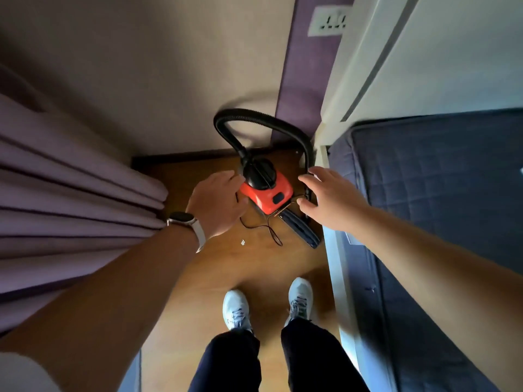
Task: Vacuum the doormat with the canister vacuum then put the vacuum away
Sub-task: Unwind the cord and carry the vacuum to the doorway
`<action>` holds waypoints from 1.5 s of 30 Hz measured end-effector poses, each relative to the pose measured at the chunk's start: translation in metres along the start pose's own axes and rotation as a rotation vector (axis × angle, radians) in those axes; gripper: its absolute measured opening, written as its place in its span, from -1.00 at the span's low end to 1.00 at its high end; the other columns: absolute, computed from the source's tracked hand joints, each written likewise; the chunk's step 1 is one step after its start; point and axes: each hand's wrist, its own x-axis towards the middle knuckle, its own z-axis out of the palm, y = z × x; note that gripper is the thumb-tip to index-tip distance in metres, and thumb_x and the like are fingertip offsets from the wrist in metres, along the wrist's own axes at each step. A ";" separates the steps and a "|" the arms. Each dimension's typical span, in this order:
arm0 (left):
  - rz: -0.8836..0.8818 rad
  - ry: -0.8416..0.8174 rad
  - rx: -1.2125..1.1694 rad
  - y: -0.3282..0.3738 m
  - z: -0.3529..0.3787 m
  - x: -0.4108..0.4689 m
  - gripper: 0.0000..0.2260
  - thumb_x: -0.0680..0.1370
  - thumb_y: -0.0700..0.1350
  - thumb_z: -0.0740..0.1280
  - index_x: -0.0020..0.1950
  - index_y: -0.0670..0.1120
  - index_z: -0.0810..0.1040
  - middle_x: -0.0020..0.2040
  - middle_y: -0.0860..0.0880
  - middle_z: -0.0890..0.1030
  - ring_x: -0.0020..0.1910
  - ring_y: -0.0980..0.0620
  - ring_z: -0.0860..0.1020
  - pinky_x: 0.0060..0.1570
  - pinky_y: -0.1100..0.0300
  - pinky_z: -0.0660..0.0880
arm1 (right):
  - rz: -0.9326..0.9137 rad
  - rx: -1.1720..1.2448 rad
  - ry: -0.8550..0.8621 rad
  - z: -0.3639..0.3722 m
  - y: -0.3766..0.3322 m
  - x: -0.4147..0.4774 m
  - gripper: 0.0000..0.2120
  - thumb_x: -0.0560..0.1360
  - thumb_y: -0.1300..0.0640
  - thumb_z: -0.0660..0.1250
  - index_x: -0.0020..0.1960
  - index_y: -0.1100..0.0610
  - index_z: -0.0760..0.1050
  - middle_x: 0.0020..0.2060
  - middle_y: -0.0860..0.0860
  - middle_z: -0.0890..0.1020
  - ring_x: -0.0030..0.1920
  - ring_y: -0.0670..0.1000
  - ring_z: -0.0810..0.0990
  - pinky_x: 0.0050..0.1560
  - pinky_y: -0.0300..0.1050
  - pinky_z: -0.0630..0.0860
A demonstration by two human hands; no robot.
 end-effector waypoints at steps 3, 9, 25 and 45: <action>-0.006 -0.040 0.003 -0.022 0.086 0.032 -0.55 0.54 0.08 0.23 0.36 -0.10 0.52 0.34 -0.14 0.53 0.30 -0.16 0.48 0.18 -0.03 0.46 | 0.032 0.028 -0.013 0.072 0.027 0.039 -0.47 0.58 -0.11 0.25 0.48 0.10 0.35 0.45 0.09 0.38 0.43 0.15 0.36 0.30 0.05 0.41; -0.066 -0.123 0.061 -0.076 0.253 0.083 -0.58 0.58 0.15 0.14 0.30 -0.05 0.52 0.22 -0.05 0.56 0.17 -0.10 0.53 0.05 0.05 0.47 | 0.095 0.063 -0.049 0.219 0.076 0.103 -0.51 0.59 -0.11 0.25 0.44 0.10 0.34 0.35 0.09 0.44 0.33 0.14 0.43 0.25 0.01 0.45; -0.471 -0.193 -0.129 -0.177 0.508 0.169 -0.63 0.58 0.11 0.21 0.36 0.05 0.47 0.27 -0.06 0.57 0.25 -0.12 0.52 0.13 0.06 0.46 | -0.053 0.167 0.255 0.393 0.100 0.245 -0.42 0.55 -0.03 0.33 0.51 0.09 0.29 0.43 0.07 0.38 0.42 0.09 0.35 0.34 0.00 0.40; -0.313 0.401 -0.461 -0.155 0.431 0.194 -0.91 0.62 -0.07 0.30 -0.04 -0.06 0.45 -0.39 0.04 0.48 -0.42 -0.02 0.51 -0.45 0.15 0.37 | -0.183 0.339 0.373 0.409 0.118 0.276 -0.67 0.55 0.12 0.30 0.31 0.13 0.49 0.08 0.02 0.56 0.04 0.00 0.59 -0.05 -0.03 0.64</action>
